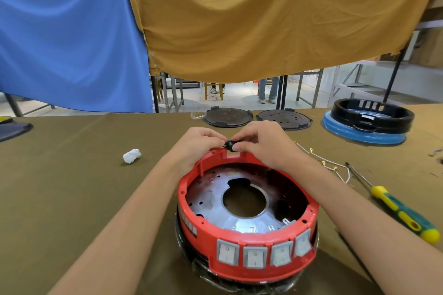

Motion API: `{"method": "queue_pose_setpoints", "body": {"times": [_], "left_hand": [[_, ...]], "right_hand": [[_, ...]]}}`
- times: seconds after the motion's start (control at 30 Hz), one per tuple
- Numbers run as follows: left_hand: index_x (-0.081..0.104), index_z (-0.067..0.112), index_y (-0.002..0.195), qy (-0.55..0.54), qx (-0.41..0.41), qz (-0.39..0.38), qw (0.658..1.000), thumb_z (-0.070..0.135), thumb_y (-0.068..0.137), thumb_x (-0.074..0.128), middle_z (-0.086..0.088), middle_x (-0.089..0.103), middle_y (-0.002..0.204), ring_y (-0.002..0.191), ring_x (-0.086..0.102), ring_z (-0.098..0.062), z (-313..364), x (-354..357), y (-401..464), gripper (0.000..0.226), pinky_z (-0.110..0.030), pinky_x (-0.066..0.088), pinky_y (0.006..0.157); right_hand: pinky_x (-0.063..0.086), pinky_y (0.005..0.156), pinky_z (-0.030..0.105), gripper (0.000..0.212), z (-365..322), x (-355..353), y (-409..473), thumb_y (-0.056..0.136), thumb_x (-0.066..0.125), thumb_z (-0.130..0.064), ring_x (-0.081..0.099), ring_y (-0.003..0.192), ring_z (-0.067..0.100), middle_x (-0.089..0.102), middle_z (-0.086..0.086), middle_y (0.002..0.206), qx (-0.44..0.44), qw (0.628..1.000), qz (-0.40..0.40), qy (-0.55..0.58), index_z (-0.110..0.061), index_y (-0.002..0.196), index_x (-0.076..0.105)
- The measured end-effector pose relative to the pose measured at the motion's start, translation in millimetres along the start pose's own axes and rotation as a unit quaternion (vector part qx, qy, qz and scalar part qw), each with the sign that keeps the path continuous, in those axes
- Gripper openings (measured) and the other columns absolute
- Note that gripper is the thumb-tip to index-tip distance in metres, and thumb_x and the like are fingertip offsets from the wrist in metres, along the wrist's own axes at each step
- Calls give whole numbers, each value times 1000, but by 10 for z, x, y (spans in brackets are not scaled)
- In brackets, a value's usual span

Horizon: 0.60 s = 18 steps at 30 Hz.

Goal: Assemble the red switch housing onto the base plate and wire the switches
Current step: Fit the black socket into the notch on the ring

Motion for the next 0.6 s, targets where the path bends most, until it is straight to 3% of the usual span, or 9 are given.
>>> {"method": "queue_pose_setpoints", "body": {"times": [0.17,0.3,0.4,0.6], "left_hand": [[74,10,89,30,5,1,1000,4,89,67,-8,73,81,68,66,-11,-2,0,7,10,-21,54,62],[75,9,91,54,4,-2,999,6,90,67,-11,74,86,75,66,-16,-10,1,25,9,-25,55,68],[75,10,93,39,9,-4,999,11,90,69,-7,73,84,75,66,-14,-20,5,31,6,-24,54,69],[75,15,94,84,-31,-30,995,20,91,69,-7,74,99,100,68,-25,-56,15,111,8,-42,53,97]], "right_hand": [[54,83,26,20,-21,-1,-5,82,80,-26,65,85,3,72,-9,94,-6,1000,-13,-8,-26,102,79],[55,84,30,17,-12,0,-13,82,80,-26,65,83,-1,74,-12,91,5,1000,-29,3,-27,98,80],[55,87,36,15,-10,-3,-11,84,78,-26,66,87,6,74,-11,93,19,999,-29,14,-28,98,80],[50,95,37,24,-2,-21,-2,91,69,-10,64,96,12,70,-9,101,27,997,-74,1,-25,108,78]]}}
Point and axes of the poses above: each hand's wrist, its own y-axis towards the middle knuckle, its own x-axis out of the palm, z = x × y, the point moved 1 cm from there along y, towards the middle knuckle
